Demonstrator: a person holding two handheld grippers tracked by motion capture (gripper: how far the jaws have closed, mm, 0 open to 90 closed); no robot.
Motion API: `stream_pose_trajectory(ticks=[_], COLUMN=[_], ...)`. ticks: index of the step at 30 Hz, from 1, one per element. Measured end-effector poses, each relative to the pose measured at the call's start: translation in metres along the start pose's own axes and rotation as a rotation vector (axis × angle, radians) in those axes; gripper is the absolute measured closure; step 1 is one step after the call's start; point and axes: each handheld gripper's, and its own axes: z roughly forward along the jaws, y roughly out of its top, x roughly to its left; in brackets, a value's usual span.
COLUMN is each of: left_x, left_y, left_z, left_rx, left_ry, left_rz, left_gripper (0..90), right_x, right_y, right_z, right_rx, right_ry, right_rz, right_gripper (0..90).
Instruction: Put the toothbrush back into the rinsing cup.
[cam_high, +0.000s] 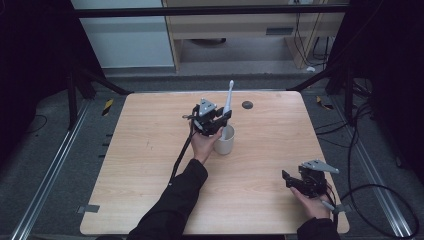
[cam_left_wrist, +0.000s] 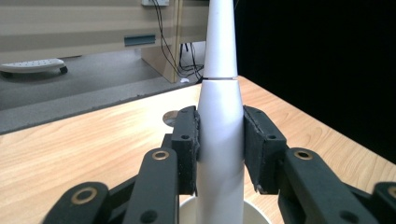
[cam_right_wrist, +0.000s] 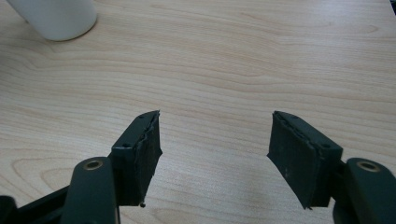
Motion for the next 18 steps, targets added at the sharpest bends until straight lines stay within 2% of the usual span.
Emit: stream_pose_trajectory(ticks=[8,18], left_x=[0.000,-0.002], left_y=[-0.015,-0.025], left_z=[0.003,0.006], left_rx=[0.038,0.082], left_ry=[0.000,0.006], left_rz=[-0.001,0.017], left_gripper=[66.8,66.7], right_x=[0.001,0.001], right_y=[0.000,0.000], right_z=[0.000,0.000], right_rx=[0.002,0.003], right_ry=[0.002,0.003], right_rz=[0.005,0.003], right_gripper=[34.0,33.9])
